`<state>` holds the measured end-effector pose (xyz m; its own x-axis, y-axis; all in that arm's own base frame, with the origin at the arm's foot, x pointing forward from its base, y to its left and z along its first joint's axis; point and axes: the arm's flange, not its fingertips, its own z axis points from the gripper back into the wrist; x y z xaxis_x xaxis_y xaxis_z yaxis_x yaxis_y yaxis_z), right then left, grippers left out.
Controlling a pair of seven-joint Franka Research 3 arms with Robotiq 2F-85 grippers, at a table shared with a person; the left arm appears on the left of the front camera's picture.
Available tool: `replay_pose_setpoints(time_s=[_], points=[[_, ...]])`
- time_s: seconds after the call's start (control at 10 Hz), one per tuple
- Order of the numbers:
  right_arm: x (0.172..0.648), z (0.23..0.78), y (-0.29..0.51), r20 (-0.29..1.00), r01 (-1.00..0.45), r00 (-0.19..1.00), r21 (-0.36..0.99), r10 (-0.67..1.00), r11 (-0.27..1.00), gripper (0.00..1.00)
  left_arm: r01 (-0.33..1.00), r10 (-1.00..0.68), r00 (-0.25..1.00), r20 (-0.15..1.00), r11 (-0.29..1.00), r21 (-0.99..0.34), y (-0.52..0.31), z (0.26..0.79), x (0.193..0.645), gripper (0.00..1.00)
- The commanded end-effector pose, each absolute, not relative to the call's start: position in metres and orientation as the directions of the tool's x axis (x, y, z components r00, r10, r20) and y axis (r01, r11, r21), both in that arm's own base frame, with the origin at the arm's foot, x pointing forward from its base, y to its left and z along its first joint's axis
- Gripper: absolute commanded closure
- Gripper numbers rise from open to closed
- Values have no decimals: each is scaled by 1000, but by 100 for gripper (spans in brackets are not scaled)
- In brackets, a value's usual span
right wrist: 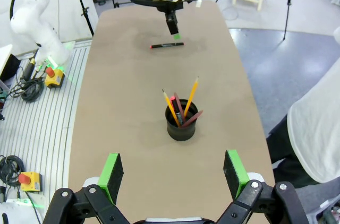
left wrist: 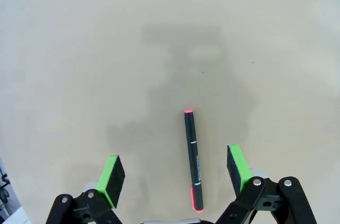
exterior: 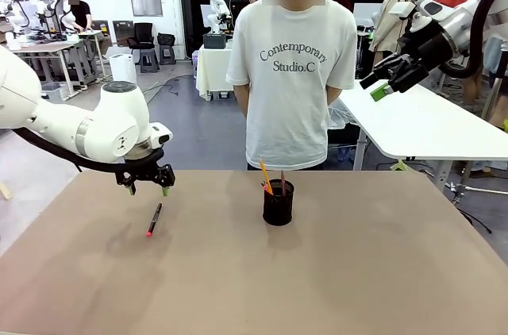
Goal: Place the pens into the pen holder.
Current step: Pick up a writing instrument from the table and place it into the Pen holder.
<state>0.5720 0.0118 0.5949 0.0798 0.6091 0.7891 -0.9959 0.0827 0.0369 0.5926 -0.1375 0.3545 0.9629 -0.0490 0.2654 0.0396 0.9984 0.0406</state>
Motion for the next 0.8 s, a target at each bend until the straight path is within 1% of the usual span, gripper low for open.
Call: replay_pose_setpoints(time_s=[0.0,0.2,0.3,0.4,0.7], points=[[571,597,13,789,-996,77,35,609,81,0,41,-55,962,268,997,60,-136,357,588,0],[571,597,13,789,-996,77,35,609,81,0,42,-52,963,265,998,42,-139,355,592,0],[571,597,13,789,-996,77,35,609,81,0,20,-27,971,236,999,29,-139,347,601,0],[571,597,13,789,-996,77,35,609,81,0,-4,-6,968,249,999,41,-141,343,607,0],[571,597,13,789,-996,77,35,609,81,0,-38,33,977,210,999,19,-143,331,610,0]])
